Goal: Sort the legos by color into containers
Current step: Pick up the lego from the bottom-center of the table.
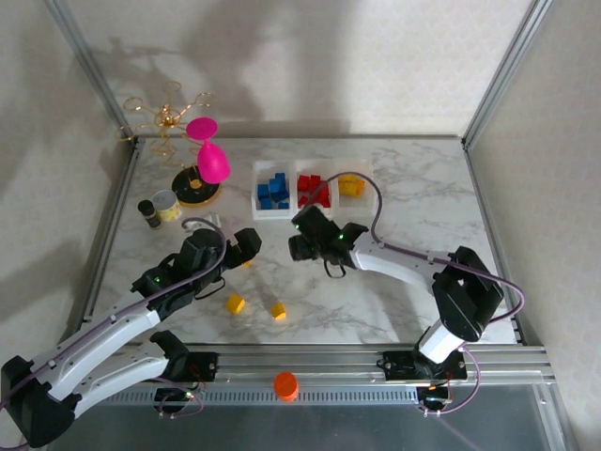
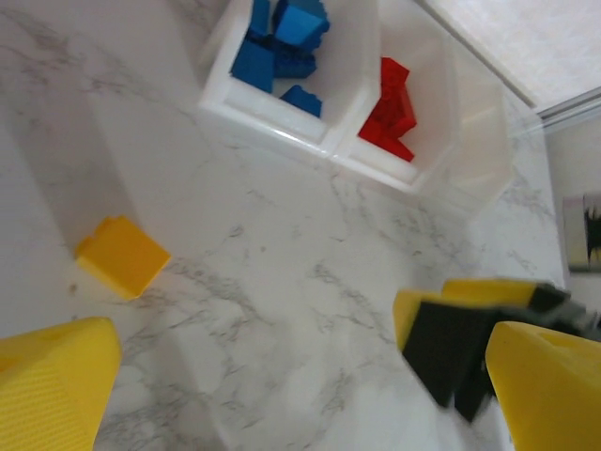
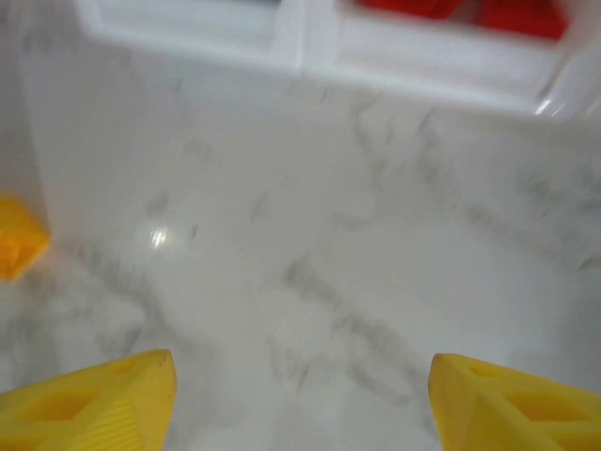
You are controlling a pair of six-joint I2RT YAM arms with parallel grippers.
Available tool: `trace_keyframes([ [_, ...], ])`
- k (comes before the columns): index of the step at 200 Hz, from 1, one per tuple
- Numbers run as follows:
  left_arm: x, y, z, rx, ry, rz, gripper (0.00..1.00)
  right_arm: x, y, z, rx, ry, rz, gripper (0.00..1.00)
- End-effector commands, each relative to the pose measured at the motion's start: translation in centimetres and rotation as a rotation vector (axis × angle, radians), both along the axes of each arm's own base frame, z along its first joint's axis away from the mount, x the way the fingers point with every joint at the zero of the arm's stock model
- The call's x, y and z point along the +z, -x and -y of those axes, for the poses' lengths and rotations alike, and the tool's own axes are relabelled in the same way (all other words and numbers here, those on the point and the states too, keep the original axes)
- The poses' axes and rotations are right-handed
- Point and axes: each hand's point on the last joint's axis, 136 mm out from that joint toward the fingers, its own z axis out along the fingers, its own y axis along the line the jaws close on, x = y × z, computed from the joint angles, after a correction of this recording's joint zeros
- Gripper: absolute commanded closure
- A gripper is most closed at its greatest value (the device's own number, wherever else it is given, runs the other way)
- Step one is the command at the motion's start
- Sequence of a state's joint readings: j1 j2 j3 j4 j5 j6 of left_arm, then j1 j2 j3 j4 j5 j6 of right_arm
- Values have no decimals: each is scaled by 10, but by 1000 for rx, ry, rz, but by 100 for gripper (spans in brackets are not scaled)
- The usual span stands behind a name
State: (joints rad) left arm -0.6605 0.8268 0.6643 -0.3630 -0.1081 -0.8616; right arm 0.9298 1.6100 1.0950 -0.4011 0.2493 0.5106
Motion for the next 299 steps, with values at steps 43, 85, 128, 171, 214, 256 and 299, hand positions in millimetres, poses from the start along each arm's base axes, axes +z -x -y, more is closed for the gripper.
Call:
trace_keyframes([
  [43, -25, 22, -32, 102, -36, -63, 0, -25, 95, -43, 110, -44, -148, 30],
  [85, -28, 30, -42, 133, -32, -69, 0, -46, 122, -58, 145, -27, -198, 33],
  [128, -29, 34, -49, 156, -30, -67, 1, -62, 138, -72, 187, -18, -234, 41],
  [171, -32, 35, -51, 159, -39, -70, 0, -77, 151, -78, 208, 0, -272, 46],
  [214, -32, 34, -51, 159, -32, -64, 0, -84, 155, -82, 211, 19, -288, 54],
  [256, -31, 35, -53, 160, -28, -58, 0, -82, 152, -80, 192, 33, -279, 67],
  [299, -27, 34, -50, 150, -10, -47, 0, -63, 143, -80, 160, -9, -259, 69],
])
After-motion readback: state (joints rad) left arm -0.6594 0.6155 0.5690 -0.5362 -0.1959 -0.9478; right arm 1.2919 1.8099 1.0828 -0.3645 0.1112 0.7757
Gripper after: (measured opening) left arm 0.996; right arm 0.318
